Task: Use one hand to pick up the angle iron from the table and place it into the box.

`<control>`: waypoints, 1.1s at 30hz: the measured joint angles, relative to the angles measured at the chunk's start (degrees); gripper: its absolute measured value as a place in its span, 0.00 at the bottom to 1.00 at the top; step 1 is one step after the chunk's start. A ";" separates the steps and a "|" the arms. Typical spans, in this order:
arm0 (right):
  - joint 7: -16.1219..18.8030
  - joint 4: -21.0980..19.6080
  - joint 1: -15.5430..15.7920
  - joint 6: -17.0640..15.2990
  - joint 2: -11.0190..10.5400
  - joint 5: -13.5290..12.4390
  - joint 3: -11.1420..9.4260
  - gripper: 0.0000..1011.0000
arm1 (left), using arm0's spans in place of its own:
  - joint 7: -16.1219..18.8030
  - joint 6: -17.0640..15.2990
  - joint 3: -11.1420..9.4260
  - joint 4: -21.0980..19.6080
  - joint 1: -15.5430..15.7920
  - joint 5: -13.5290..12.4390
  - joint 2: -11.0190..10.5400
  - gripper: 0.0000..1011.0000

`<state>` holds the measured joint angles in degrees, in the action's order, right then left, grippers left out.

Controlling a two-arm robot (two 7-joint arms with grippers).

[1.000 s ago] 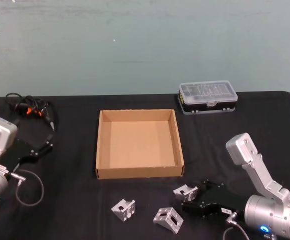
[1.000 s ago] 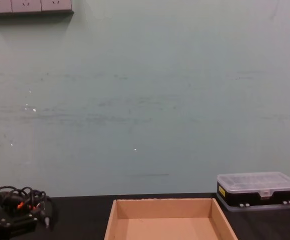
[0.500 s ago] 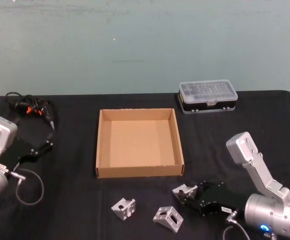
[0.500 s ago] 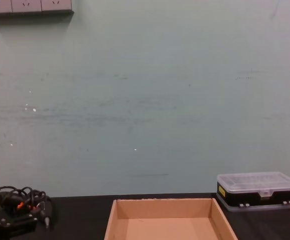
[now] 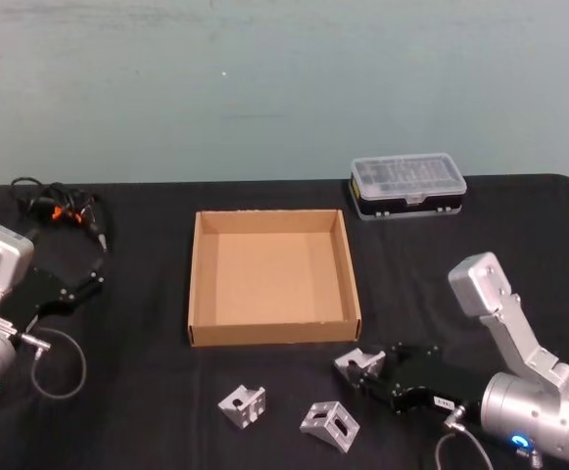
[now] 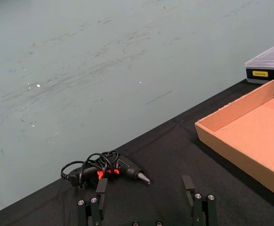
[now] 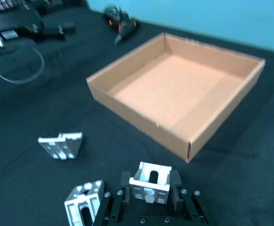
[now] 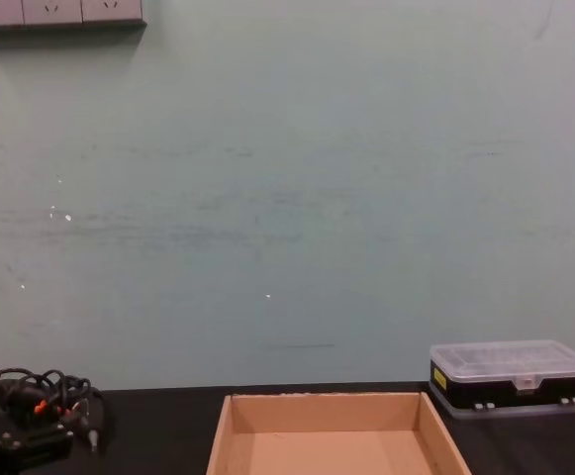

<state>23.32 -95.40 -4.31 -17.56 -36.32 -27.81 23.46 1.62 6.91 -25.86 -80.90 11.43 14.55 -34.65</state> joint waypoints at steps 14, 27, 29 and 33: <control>3.39 -2.22 -0.69 9.46 0.03 0.20 -2.61 0.49 | 0.00 0.00 0.00 0.00 0.00 0.00 0.00 0.99; 4.72 3.85 -9.77 11.27 3.87 1.61 -1.59 0.49 | 0.00 0.00 0.00 0.00 0.00 0.00 0.00 0.99; 4.73 5.93 -11.96 10.96 5.26 2.18 -0.74 0.49 | 0.00 0.00 0.00 0.00 0.00 0.00 0.00 0.99; 4.68 9.62 -15.53 9.76 7.70 2.92 0.75 0.49 | 0.00 0.00 0.00 0.00 0.00 0.00 0.00 0.99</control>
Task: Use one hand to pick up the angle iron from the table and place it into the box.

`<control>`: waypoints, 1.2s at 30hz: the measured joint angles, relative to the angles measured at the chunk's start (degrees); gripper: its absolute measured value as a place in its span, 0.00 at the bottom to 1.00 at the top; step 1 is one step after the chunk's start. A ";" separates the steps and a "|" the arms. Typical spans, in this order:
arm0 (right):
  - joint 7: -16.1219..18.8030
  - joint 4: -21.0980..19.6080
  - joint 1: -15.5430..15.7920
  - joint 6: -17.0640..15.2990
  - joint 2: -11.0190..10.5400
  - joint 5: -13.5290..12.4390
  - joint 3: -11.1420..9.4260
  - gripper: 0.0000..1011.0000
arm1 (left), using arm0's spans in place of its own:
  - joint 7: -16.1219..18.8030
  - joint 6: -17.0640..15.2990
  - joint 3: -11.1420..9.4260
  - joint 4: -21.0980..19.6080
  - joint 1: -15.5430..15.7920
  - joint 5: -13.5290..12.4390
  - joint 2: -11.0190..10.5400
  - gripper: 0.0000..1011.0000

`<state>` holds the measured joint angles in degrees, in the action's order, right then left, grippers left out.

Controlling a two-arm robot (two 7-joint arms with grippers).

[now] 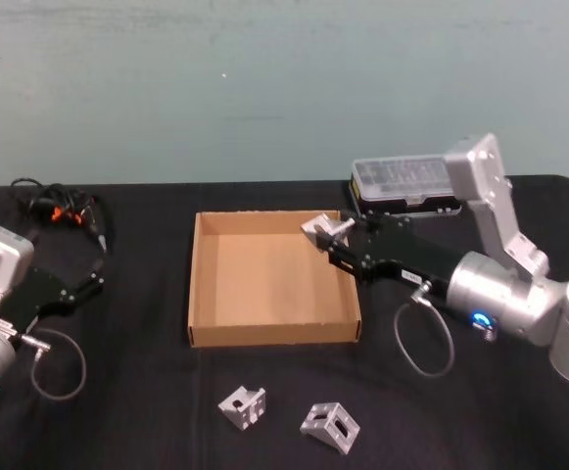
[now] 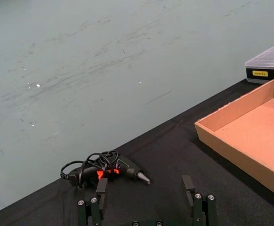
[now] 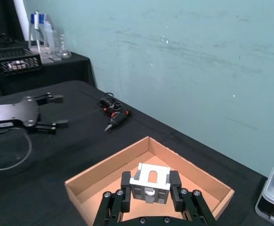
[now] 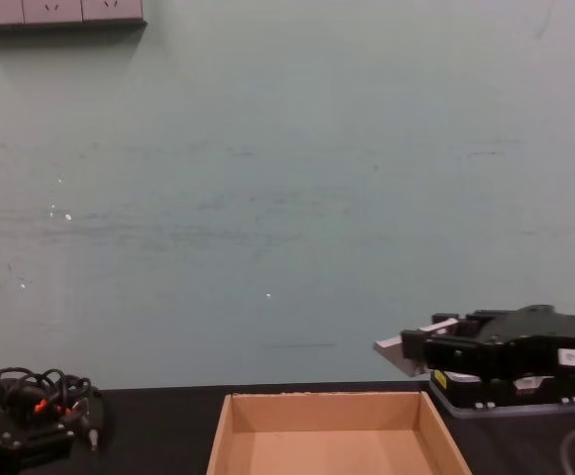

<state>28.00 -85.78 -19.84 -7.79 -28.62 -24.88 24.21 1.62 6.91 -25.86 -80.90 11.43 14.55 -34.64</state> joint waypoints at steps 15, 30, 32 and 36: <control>1.51 16.20 -16.10 -9.87 7.81 5.07 7.55 0.49 | 0.00 0.00 0.01 0.00 0.00 0.00 0.00 0.99; 6.37 25.17 -23.96 -18.53 11.63 7.02 12.84 0.49 | 0.00 0.00 0.01 0.00 0.00 0.00 0.00 0.99; 6.37 25.56 -24.16 -19.07 11.80 7.17 13.06 0.49 | 0.00 0.00 0.00 0.00 0.00 0.00 0.00 0.99; 6.27 26.72 -24.62 -20.67 12.38 7.58 13.46 0.49 | 0.00 0.00 0.00 0.00 0.00 0.00 0.00 0.99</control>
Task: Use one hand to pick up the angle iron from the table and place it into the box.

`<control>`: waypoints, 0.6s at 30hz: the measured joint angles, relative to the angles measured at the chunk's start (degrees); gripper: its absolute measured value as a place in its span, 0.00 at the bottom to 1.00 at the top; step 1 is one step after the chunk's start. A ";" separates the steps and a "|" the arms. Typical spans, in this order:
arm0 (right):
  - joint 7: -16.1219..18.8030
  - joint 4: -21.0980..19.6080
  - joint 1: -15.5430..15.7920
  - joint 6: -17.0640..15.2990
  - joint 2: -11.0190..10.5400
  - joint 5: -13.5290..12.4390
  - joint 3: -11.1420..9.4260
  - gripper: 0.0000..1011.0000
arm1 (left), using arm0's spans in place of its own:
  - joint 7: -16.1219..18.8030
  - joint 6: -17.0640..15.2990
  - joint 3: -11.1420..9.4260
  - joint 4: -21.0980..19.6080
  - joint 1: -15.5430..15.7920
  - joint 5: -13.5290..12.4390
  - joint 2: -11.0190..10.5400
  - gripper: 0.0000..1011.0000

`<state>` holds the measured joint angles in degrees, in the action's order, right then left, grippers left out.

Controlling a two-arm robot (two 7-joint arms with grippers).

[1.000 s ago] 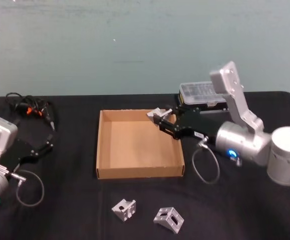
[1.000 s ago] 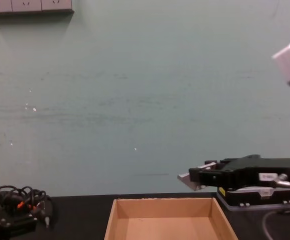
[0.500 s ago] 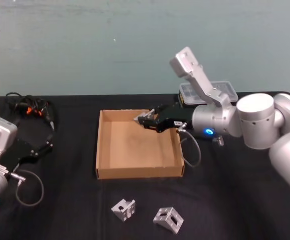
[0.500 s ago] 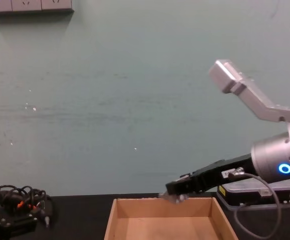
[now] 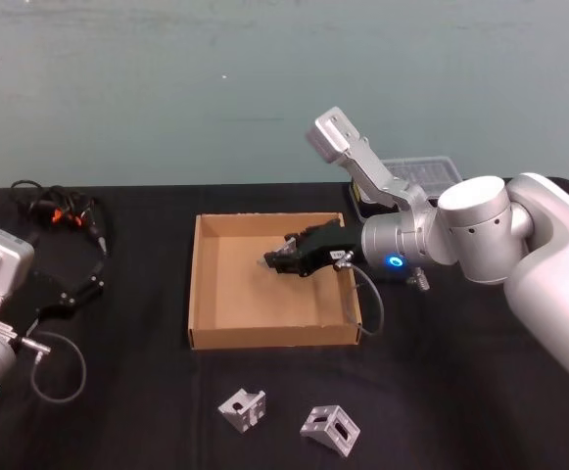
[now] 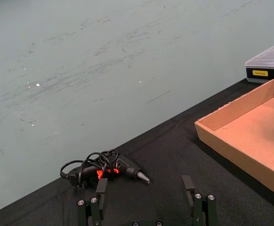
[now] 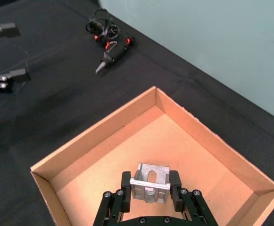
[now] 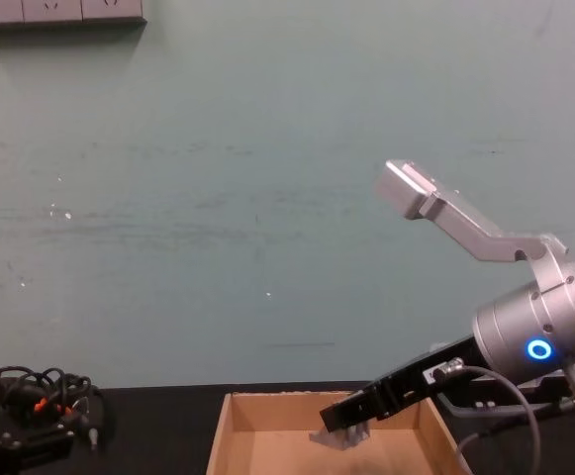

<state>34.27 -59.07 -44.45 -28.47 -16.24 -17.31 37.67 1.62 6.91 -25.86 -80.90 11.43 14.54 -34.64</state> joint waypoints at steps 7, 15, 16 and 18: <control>-0.44 1.63 -0.38 -0.75 0.80 0.81 0.42 0.49 | 0.00 0.00 0.00 0.00 0.00 0.00 0.00 0.99; -0.39 3.06 -0.86 -0.93 1.33 1.52 0.86 0.49 | 0.00 0.00 0.00 0.00 0.00 0.00 0.00 0.99; -0.39 3.03 -0.86 -0.93 1.32 1.51 0.85 0.49 | 0.00 0.00 0.00 0.00 0.00 0.00 0.00 0.99; -0.39 2.96 -0.86 -0.93 1.31 1.49 0.84 0.49 | 0.00 0.00 0.00 0.00 0.00 0.00 0.00 0.99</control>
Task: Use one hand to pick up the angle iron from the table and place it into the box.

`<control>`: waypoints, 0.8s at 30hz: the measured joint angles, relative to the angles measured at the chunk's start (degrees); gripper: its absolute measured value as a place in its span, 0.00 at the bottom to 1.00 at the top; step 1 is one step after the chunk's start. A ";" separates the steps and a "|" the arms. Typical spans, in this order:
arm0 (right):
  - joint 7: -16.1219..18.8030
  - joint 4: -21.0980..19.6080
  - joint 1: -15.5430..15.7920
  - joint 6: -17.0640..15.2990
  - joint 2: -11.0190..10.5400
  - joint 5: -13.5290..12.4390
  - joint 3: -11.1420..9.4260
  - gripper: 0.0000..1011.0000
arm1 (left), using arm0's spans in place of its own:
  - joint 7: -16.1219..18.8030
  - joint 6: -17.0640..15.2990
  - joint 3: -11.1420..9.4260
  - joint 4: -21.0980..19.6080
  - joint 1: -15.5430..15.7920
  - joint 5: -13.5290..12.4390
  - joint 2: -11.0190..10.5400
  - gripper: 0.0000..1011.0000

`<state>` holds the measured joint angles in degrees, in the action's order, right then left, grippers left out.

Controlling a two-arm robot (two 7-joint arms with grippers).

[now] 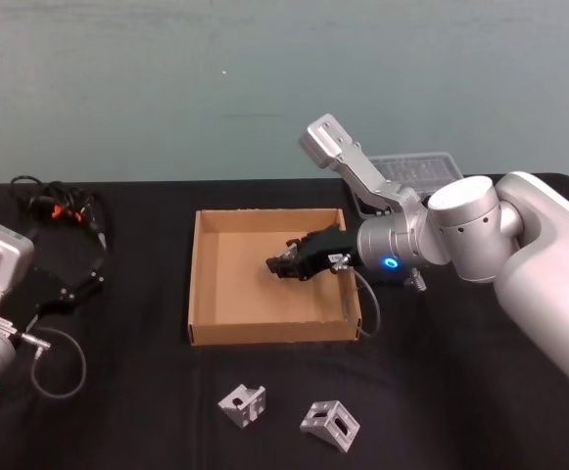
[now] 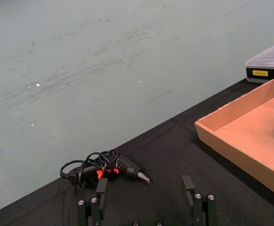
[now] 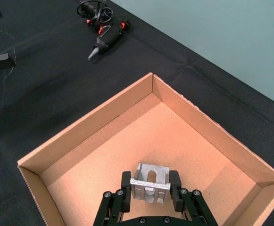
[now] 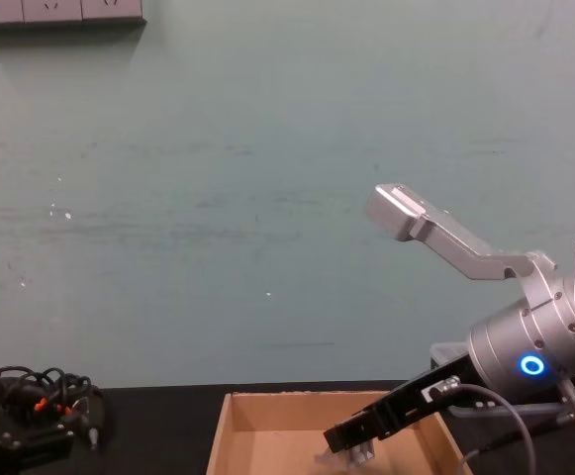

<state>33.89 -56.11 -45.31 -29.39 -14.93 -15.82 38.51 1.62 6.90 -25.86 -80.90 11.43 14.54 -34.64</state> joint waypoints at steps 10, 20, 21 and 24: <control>-0.02 -0.25 0.10 0.00 -0.08 -0.07 -0.06 0.72 | 0.00 0.00 0.00 0.00 0.00 0.00 0.00 0.99; -0.06 -1.27 0.81 0.72 -0.44 -0.33 -0.55 0.96 | 0.00 0.00 0.00 0.00 0.00 0.00 0.00 0.99; -0.04 -3.33 2.51 2.42 -1.28 -1.13 -1.51 0.99 | 0.00 0.00 0.00 0.00 0.00 0.01 0.00 0.99; -0.04 -5.84 4.16 3.56 -2.20 -1.90 -2.50 0.99 | 0.00 0.00 0.00 0.00 0.00 0.00 0.00 0.99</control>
<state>33.84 -61.95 -41.15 -25.84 -17.13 -17.71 36.01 1.62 6.91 -25.86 -80.90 11.43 14.55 -34.64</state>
